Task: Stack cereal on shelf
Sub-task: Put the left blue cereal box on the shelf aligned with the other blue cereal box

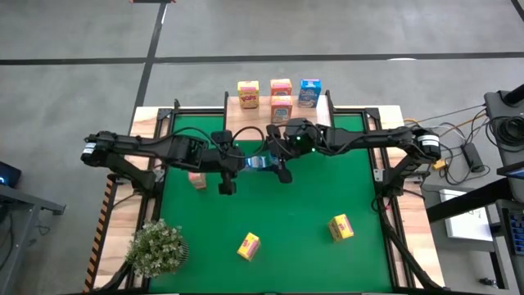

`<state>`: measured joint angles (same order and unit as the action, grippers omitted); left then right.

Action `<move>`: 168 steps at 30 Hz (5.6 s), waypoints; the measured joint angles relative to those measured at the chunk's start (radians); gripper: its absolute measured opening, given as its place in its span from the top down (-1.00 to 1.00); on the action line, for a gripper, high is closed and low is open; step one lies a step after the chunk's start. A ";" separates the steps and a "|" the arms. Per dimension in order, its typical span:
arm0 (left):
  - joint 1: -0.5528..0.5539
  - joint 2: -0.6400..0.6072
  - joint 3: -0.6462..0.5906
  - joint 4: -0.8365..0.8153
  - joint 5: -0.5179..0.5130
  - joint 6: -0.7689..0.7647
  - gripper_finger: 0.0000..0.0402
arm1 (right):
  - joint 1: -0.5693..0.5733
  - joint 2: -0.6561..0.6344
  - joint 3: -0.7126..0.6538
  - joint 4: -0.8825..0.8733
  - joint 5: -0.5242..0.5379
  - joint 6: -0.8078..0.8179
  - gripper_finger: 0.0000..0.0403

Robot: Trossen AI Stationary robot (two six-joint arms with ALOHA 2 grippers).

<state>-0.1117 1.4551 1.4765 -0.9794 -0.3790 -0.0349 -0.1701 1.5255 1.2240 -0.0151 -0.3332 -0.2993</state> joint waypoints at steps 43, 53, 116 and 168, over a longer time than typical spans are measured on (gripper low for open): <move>0.018 -0.005 0.070 0.026 -0.006 0.201 0.05 | -0.025 -0.031 0.000 -0.008 0.002 0.017 0.30; 0.027 -0.064 0.113 0.010 -0.041 0.293 -0.01 | -0.139 -0.166 -0.012 -0.201 -0.006 -0.001 0.30; 0.027 -0.393 -0.475 0.613 0.134 0.300 -0.01 | -0.472 -0.637 -0.416 0.017 0.073 0.282 -0.20; 0.027 -0.393 -0.484 0.604 0.126 0.322 -0.01 | -0.316 -0.078 0.457 -1.031 0.361 0.097 0.12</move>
<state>-0.0849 1.0622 0.9920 -0.3759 -0.2531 0.2872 -0.4862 1.4479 1.6810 -1.0459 0.0276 -0.2022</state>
